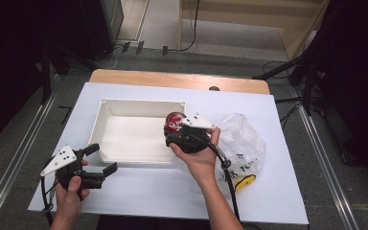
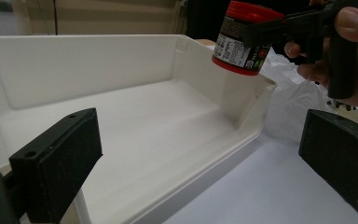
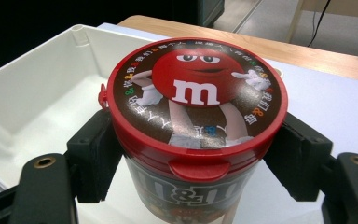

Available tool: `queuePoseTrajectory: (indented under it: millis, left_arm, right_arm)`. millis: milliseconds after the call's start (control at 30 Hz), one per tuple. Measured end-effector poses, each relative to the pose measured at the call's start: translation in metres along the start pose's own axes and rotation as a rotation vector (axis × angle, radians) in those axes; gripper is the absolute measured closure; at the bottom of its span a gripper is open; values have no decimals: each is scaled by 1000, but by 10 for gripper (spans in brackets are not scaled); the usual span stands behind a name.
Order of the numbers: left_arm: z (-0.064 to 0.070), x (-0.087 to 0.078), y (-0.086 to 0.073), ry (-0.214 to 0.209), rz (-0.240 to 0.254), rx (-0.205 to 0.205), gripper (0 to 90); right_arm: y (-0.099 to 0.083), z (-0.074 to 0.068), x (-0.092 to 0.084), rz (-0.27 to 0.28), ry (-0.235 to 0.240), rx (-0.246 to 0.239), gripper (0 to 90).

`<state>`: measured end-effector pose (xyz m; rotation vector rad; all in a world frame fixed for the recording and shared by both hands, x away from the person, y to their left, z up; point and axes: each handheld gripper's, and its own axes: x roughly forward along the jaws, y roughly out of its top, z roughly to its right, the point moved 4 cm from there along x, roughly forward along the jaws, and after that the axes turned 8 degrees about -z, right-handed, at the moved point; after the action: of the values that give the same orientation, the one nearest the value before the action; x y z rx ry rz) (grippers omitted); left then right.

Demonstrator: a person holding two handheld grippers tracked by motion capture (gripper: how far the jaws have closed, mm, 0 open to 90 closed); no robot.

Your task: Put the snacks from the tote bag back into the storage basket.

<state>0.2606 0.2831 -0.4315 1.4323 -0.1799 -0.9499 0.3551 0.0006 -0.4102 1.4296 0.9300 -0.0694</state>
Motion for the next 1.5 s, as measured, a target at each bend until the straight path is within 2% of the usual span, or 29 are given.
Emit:
queuePoseTrajectory:
  millis: [1000, 1500]
  left_arm:
    - [-1, 0, 0, 5, -4, -2, 0]
    - [-1, 1, 0, 12, -4, 0, 0]
  right_arm:
    - [-10, -3, 6, -16, 11, -12, 259]
    - [-17, -6, 9, -41, 2, -50, 258]
